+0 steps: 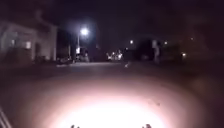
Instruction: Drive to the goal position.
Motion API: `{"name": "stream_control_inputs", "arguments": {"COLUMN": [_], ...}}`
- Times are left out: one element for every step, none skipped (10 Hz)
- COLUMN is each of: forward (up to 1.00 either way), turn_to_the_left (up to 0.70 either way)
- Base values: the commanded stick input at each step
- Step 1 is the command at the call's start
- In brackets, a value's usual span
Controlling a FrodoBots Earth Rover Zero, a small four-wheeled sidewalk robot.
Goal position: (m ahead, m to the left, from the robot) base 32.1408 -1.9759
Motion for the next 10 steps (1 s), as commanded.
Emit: {"name": "stream_control_inputs", "arguments": {"forward": [1.00, 1.00, 1.00, 1.00, 1.00, 1.00, 1.00, 1.00, 1.00, 1.00], "turn_to_the_left": [-0.35, -0.28, -0.11, 0.00, 0.00, 0.00, 0.00, 0.00, 0.00, 0.00]}}
